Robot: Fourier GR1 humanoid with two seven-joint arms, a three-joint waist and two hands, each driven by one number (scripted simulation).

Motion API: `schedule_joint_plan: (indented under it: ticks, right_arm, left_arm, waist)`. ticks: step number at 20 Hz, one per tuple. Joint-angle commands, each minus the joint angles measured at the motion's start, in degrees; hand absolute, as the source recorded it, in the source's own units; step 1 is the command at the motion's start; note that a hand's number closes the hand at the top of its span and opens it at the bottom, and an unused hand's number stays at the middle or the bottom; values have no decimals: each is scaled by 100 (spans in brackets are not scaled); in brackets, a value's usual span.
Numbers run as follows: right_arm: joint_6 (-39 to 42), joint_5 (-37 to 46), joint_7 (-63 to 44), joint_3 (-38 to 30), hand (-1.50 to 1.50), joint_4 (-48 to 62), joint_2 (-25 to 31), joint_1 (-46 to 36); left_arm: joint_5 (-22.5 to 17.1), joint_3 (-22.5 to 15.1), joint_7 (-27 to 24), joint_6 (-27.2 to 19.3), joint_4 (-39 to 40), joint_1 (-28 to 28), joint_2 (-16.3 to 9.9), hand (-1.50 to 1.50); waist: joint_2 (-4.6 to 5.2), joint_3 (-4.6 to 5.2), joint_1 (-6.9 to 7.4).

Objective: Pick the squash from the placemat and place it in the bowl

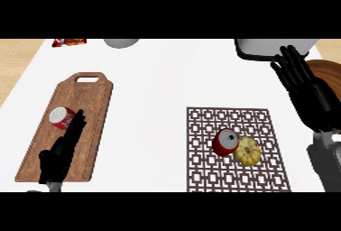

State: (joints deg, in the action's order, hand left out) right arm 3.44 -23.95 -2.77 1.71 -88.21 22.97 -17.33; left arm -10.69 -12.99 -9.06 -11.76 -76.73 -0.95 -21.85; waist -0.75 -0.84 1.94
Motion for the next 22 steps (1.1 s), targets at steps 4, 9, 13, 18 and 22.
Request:
schedule_joint_plan:
  ticks: [4, 9, 13, 18, 22]
  right_arm:
    - [-33, 1605, -151, 673, 150, -1093, 937, -475]
    - [-407, 3843, -1194, 724, -150, -512, 2689, 25]
    - [-1425, 4865, -1510, 1184, -150, -1795, 2287, 1017]
    - [-1777, 6414, -2745, 2107, -150, -3213, 2073, 2035]
    - [-1493, 7422, -4059, 2236, -150, -4315, 2033, 2625]
  left_arm:
    - [-20, 586, 449, -347, -547, 486, -397, 0]
    - [-112, 794, 433, -446, -371, 399, -416, 0]
    - [-308, 1027, 747, -467, -482, 440, -525, 0]
    - [-346, 1082, 919, -333, -574, 652, -663, 0]
    - [-158, 881, 1323, -453, -1114, 682, -675, 0]
  waist:
    - [-40, 98, -196]
    - [-127, 199, -715]
    - [-161, 106, -865]
    - [-51, 107, -677]
    - [0, 95, -430]
